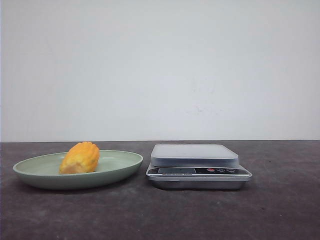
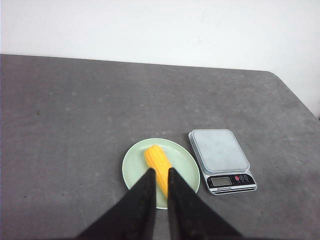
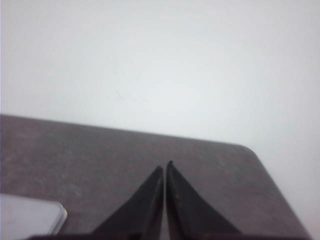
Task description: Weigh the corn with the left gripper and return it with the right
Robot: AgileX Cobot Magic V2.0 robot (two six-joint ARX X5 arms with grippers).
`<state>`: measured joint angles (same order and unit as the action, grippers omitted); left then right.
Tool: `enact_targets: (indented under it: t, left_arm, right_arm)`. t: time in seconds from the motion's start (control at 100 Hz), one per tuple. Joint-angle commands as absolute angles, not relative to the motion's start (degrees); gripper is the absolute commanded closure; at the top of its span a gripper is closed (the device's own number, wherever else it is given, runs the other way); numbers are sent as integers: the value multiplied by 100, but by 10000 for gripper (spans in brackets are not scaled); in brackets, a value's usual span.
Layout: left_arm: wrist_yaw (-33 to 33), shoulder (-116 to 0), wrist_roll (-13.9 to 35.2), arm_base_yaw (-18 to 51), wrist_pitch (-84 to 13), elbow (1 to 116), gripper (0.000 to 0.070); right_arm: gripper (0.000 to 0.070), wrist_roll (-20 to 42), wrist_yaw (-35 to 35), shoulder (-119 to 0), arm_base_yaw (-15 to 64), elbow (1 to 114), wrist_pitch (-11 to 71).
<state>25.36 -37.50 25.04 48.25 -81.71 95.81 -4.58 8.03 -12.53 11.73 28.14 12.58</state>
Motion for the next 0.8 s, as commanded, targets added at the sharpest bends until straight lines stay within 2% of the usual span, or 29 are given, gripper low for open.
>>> enact_targets:
  t: [0.0, 0.12, 0.22, 0.36, 0.5, 0.6, 0.79]
  left_arm:
    - [2556, -3778, 2512, 4871, -8370, 9671, 700]
    - [2554, -3778, 2512, 4871, -8370, 9671, 700]
    - [2556, -3778, 2512, 4871, -8370, 9671, 700]
    - [2556, -3778, 2512, 4871, -8370, 9671, 700]
    - [2554, -3778, 2512, 4871, -8370, 9671, 700]
    - [2556, -3778, 2512, 4871, -8370, 9673, 700]
    - [2554, -3778, 2512, 4871, -8370, 9673, 700]
  right_arm:
    - [700, -290, -16, -965, 860, 2023, 792]
    - [700, -187, -908, -541, 510, 1190, 821]
    - [700, -172, -1267, -298, 377, 738, 814]
    - [700, -145, -1356, -34, 349, 329, 788]
    - [700, 158, -1356, -21, 329, 75, 631]
    - [700, 150, -1356, -21, 292, 75, 939]
    - [700, -80, -1197, -23, 270, 75, 945]
